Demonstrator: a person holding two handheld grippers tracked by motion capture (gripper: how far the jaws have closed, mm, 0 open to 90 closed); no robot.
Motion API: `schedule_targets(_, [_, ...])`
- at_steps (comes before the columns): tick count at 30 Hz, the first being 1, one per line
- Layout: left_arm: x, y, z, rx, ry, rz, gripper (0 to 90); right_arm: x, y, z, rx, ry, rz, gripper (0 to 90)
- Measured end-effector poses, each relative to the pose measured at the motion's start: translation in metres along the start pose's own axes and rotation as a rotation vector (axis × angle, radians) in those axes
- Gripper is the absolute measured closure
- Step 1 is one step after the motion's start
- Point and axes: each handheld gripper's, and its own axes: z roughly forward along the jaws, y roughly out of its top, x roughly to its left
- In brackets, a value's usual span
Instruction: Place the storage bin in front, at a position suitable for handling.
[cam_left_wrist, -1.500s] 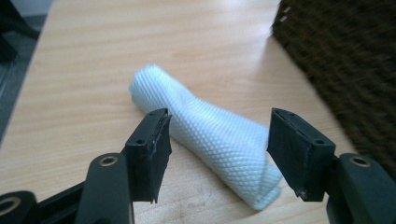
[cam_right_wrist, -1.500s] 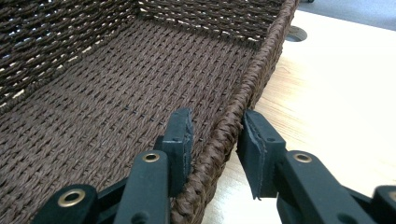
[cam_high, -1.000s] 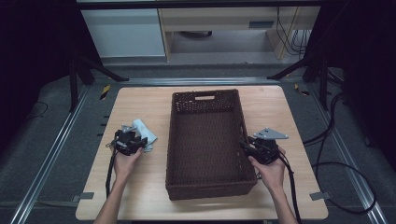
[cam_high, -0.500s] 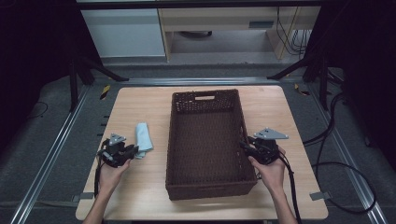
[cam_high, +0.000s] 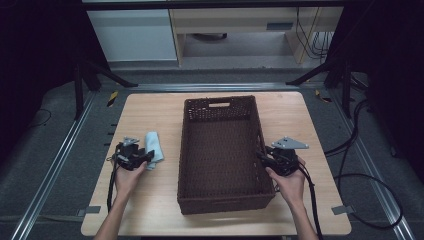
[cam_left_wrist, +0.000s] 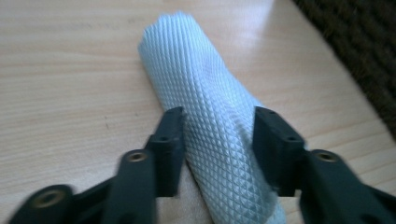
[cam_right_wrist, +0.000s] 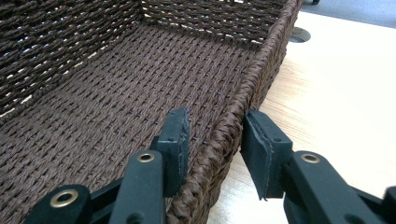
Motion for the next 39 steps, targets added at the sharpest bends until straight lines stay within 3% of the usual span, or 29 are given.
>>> schedule_targets(4, [-0.001,0.000,-0.006,0.012,-0.023,0.007,73.3,0.000,0.000,0.000,-0.001,0.000,0.000,61.7])
schedule_targets(6, [-0.002,-0.002,-0.013,0.016,-0.036,0.045,77.1,0.000,0.000,0.000,-0.001,0.001,0.000,61.7])
schedule_targets(10, [-0.006,-0.010,-0.029,0.009,-0.075,0.092,78.1,0.000,0.000,-0.001,-0.002,0.001,0.000,61.7])
schedule_targets(13, [-0.009,-0.017,-0.036,0.000,-0.072,0.136,71.2,0.000,0.000,-0.001,-0.001,0.001,0.001,61.7])
schedule_targets(15, [-0.008,-0.020,-0.036,-0.018,-0.074,0.132,62.8,0.000,0.000,0.000,0.000,0.000,0.001,61.7])
schedule_targets(18, [-0.007,-0.020,-0.028,-0.007,-0.057,0.118,52.6,0.000,0.000,-0.001,0.000,-0.001,0.003,60.9])
schedule_targets(22, [-0.006,-0.020,-0.020,0.019,-0.046,0.109,50.6,0.000,0.000,-0.001,0.001,0.000,0.002,58.2])
schedule_targets(24, [-0.005,-0.021,-0.017,0.022,-0.050,0.094,53.2,-0.001,0.000,-0.002,-0.005,0.002,0.005,55.5])
schedule_targets(26, [-0.005,-0.020,-0.017,0.019,-0.053,0.085,62.2,-0.002,0.001,-0.003,-0.016,0.001,0.010,52.5])
schedule_targets(30, [-0.006,-0.019,-0.019,0.029,-0.050,0.097,77.1,-0.003,0.004,-0.009,-0.043,0.006,0.031,47.8])
schedule_targets(33, [-0.009,-0.017,-0.024,0.009,-0.069,0.095,78.3,-0.003,0.004,-0.012,-0.046,0.015,0.036,45.2])
schedule_targets(39, [-0.014,-0.009,-0.044,-0.086,-0.132,0.068,78.3,-0.002,-0.002,-0.014,-0.019,0.042,0.037,43.8])
